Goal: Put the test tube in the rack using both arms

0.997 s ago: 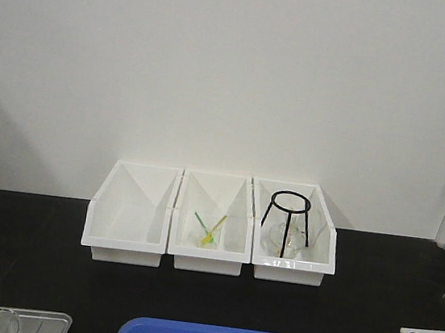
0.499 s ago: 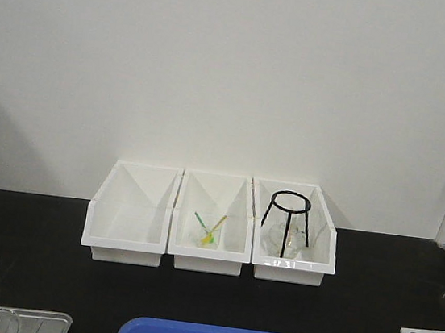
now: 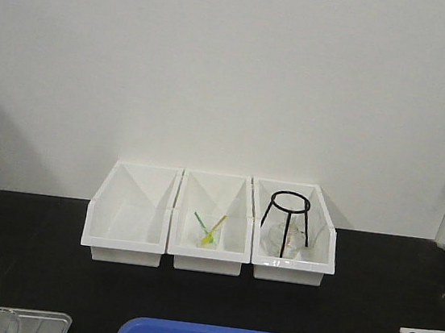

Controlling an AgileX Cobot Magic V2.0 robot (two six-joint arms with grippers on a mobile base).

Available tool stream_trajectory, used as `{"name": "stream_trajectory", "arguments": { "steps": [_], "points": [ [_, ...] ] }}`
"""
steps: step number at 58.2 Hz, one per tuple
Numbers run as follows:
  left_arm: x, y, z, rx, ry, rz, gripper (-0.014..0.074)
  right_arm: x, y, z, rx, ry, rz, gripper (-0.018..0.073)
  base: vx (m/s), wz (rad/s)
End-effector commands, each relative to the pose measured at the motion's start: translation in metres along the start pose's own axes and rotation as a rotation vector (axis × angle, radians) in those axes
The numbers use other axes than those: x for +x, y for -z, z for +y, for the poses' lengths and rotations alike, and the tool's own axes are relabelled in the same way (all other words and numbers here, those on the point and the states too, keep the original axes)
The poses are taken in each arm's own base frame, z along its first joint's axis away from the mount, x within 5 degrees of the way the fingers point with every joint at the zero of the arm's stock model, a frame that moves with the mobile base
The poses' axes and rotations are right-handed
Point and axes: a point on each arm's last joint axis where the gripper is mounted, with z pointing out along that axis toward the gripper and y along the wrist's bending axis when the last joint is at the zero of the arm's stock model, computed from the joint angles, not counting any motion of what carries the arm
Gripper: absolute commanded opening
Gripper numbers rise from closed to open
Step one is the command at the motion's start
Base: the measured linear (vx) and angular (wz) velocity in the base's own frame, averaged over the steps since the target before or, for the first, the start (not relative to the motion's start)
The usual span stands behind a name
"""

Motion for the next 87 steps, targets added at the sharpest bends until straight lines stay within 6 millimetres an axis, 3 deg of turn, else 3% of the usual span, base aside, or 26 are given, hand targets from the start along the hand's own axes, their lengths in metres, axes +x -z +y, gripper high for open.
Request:
{"name": "stream_trajectory", "arguments": {
  "steps": [1,7,12,20,30,39,49,57,63,74,79,87],
  "points": [
    [-0.022,-0.038,-0.002,0.002,-0.007,0.002,-0.0003,-0.022,-0.035,-0.001,0.002,0.023,-0.025,-0.0011,0.00,0.00],
    [-0.020,-0.077,-0.001,-0.003,-0.004,0.080,-0.0003,-0.021,-0.067,0.000,0.000,0.008,0.036,-0.0011,0.00,0.00],
    [-0.010,-0.095,-0.001,-0.009,0.014,0.150,-0.0003,-0.012,-0.083,0.000,-0.001,-0.011,0.090,-0.0011,0.00,0.00],
    [0.004,-0.110,0.000,-0.012,0.007,0.210,0.0007,0.001,-0.096,0.001,-0.001,-0.018,0.130,-0.0003,0.00,0.00],
    [0.006,-0.111,0.000,-0.013,0.007,0.217,0.0085,0.004,-0.097,0.001,-0.001,-0.019,0.144,0.0059,0.00,0.00],
    [0.006,-0.111,0.000,-0.014,0.007,0.226,0.0264,0.004,-0.097,0.001,-0.002,-0.018,0.152,0.0235,0.00,0.00],
    [0.008,-0.110,0.000,-0.015,0.007,0.249,0.0498,0.008,-0.097,0.001,-0.004,-0.019,0.180,0.0512,0.00,0.00],
    [0.009,-0.110,0.000,-0.016,0.006,0.255,0.0608,0.007,-0.097,0.001,-0.003,-0.019,0.170,0.0661,0.00,0.00],
    [0.007,-0.111,0.000,-0.014,0.009,0.231,0.0613,0.006,-0.097,0.001,-0.003,-0.019,0.163,0.0693,0.00,0.00],
    [0.008,-0.111,0.000,-0.015,0.016,0.231,0.0567,0.007,-0.097,0.001,-0.003,-0.019,0.166,0.0671,0.00,0.00],
    [0.017,-0.109,0.001,-0.019,0.016,0.286,0.0539,0.007,-0.097,0.001,-0.004,-0.019,0.174,0.0647,0.00,0.00],
    [0.054,-0.098,0.003,-0.027,0.018,0.397,0.0500,0.008,-0.097,0.001,-0.004,-0.019,0.179,0.0587,0.00,0.00]
  ]
}}
